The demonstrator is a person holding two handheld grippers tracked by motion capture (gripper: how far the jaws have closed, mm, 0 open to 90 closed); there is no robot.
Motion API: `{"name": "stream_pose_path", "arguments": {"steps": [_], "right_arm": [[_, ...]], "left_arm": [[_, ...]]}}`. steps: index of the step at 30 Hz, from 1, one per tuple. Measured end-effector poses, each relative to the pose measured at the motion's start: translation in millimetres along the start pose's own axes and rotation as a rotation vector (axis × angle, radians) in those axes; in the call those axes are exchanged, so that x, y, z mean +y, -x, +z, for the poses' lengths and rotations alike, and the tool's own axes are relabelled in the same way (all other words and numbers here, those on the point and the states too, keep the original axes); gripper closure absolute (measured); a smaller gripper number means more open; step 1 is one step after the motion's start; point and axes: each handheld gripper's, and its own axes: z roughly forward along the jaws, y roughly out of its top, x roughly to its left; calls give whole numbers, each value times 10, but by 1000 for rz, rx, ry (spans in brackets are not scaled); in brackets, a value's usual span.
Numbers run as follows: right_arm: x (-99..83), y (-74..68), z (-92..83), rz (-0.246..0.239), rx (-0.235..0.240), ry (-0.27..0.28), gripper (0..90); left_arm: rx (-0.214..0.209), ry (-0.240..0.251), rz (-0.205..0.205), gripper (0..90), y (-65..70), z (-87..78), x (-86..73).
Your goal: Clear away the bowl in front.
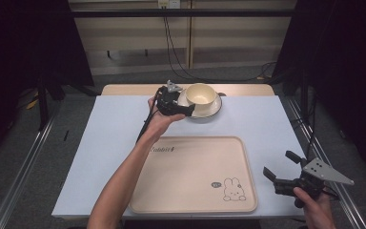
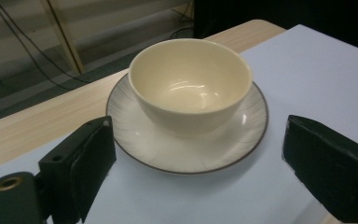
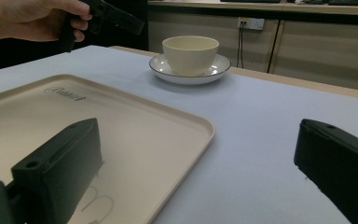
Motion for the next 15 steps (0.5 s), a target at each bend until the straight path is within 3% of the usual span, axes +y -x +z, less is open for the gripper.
{"name": "stream_pose_path", "arguments": {"steps": [4,7,15], "right_arm": [[2,1,-1,0,2,5,5],[1,3,-1,-5,4,5,5],[-2,-2,-1,1,6,0,5]], "left_arm": [[36,-18,-22,93,-62,120,31],[36,-21,-51,95,-88,197,37],[40,-34,-42,123,-129,400,123]]}}
